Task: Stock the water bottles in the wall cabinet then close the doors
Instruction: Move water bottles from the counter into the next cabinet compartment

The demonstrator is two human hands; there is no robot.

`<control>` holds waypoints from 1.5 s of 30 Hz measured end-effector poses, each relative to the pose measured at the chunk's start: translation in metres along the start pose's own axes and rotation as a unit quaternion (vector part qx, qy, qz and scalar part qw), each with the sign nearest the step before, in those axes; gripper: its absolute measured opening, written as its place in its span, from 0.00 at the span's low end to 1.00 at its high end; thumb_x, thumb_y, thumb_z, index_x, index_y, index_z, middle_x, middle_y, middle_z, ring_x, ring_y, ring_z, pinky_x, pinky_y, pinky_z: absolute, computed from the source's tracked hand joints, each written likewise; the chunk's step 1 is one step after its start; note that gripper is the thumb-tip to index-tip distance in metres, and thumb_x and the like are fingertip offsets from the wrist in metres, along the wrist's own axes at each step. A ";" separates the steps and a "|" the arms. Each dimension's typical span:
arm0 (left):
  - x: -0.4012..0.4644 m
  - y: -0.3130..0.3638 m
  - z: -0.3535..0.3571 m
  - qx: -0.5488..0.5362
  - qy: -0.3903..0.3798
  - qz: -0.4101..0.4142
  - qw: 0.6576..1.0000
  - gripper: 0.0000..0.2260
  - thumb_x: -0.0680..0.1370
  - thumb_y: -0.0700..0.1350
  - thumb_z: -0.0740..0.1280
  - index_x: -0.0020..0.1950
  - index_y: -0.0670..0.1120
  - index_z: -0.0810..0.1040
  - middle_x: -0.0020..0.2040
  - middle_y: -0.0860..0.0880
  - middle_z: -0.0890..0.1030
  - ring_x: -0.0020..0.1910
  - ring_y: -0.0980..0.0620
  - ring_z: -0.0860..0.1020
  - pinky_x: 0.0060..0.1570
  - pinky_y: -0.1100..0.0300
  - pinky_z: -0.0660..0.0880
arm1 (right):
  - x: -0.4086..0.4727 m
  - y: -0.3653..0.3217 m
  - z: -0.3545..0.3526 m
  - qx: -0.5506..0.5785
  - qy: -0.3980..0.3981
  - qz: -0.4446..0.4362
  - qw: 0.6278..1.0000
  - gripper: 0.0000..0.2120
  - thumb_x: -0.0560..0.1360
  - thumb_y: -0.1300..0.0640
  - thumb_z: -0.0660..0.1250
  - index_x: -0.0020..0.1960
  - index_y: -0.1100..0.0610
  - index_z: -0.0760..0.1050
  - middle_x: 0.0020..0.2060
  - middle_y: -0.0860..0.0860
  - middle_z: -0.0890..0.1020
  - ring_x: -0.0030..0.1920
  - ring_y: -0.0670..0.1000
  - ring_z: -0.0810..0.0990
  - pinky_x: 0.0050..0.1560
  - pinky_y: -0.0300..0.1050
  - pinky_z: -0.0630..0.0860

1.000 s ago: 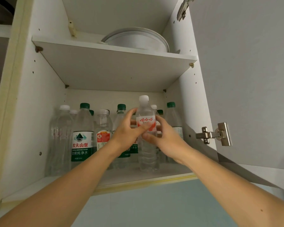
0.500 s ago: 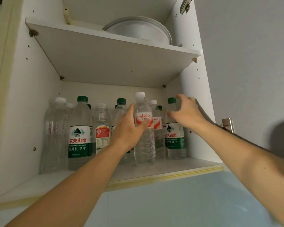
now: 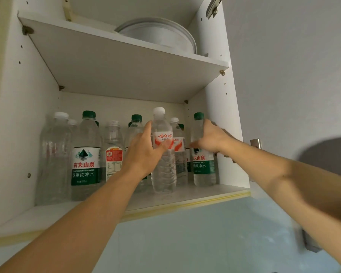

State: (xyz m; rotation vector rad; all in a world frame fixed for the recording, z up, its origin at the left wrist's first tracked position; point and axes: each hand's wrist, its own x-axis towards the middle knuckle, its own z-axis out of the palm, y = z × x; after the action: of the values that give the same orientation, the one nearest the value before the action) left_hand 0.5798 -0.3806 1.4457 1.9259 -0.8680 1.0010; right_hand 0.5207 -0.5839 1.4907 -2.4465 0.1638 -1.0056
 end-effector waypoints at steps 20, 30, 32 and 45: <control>-0.006 0.009 -0.006 -0.024 -0.024 -0.013 0.999 0.33 0.79 0.61 0.66 0.80 0.53 0.57 0.71 0.46 0.74 0.66 0.44 0.76 0.64 0.38 0.75 | -0.053 -0.018 -0.041 -0.103 0.125 -0.037 0.986 0.43 0.72 0.49 0.78 0.77 0.58 0.57 0.70 0.59 0.67 0.70 0.61 0.67 0.66 0.55 0.72; -0.005 0.005 -0.001 0.003 -0.018 -0.016 1.000 0.37 0.77 0.63 0.67 0.81 0.53 0.55 0.71 0.47 0.73 0.67 0.46 0.75 0.65 0.41 0.74 | -0.056 -0.027 -0.001 -0.091 0.277 -0.200 0.935 0.27 0.78 0.56 0.69 0.75 0.55 0.66 0.72 0.53 0.65 0.71 0.55 0.64 0.62 0.49 0.76; -0.004 0.003 -0.001 0.002 -0.020 -0.014 1.000 0.37 0.77 0.63 0.67 0.81 0.53 0.55 0.71 0.47 0.73 0.67 0.46 0.75 0.65 0.39 0.75 | -0.056 -0.014 0.003 -0.102 0.291 -0.128 0.943 0.36 0.76 0.54 0.73 0.78 0.55 0.59 0.74 0.57 0.61 0.73 0.59 0.61 0.64 0.52 0.74; -0.003 -0.001 0.001 0.018 -0.005 -0.002 1.000 0.37 0.78 0.62 0.67 0.81 0.52 0.55 0.71 0.47 0.73 0.67 0.47 0.74 0.64 0.43 0.74 | -0.032 0.011 0.015 -0.049 0.106 -0.009 0.993 0.55 0.75 0.59 0.76 0.82 0.52 0.35 0.79 0.61 0.54 0.70 0.65 0.72 0.61 0.54 0.77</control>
State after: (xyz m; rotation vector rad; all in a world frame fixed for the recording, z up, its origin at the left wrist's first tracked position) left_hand 0.5797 -0.3808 1.4428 1.9642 -0.8569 1.0107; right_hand 0.5089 -0.5786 1.4564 -2.4260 0.2689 -1.2932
